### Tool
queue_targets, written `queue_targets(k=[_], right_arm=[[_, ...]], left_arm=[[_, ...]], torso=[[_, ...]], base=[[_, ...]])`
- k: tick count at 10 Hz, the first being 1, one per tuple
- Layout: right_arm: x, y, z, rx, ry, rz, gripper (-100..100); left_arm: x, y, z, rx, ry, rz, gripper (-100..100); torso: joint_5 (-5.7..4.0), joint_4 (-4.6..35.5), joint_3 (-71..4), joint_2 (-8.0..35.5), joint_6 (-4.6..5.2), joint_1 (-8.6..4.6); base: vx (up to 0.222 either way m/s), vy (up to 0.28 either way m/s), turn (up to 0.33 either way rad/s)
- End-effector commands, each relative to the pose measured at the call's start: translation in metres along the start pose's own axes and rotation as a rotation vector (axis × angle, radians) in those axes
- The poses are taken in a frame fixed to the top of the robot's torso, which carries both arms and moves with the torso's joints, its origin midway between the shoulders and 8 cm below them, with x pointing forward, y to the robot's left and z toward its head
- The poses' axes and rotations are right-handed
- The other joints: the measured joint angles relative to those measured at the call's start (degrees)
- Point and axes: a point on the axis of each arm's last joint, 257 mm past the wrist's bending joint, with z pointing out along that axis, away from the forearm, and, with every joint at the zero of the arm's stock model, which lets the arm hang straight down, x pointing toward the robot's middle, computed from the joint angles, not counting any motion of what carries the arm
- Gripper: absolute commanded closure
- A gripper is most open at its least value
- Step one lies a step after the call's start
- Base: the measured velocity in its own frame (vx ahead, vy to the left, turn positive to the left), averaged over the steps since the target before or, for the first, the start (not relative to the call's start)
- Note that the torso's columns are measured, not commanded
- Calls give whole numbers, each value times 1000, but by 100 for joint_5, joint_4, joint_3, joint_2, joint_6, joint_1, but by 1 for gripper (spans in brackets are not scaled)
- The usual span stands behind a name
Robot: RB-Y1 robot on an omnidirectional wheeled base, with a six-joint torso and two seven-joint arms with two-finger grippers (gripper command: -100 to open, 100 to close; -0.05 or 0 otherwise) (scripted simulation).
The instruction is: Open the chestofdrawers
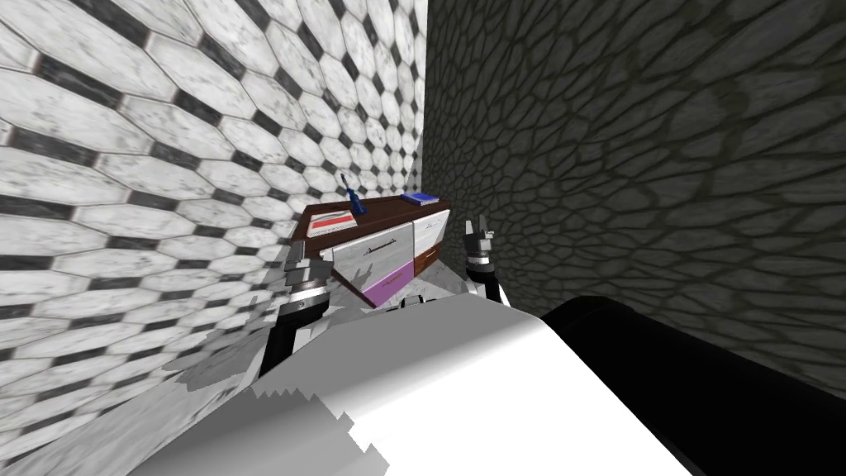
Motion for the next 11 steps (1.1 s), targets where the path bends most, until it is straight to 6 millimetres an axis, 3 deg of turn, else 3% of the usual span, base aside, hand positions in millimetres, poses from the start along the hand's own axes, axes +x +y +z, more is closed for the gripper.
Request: queue_targets(k=[1,11], right_arm=[[0,0,0,0,0,0,0],[0,0,0,0,0,0,0]], left_arm=[[-14,25,-4,-57,-33,-2,-100],[-67,122,-39,-288,-132,12,-100]], torso=[[5,2,5,7,1,20],[7,1,2,2,0,24]], base=[[78,-127,60],[67,-134,79]])
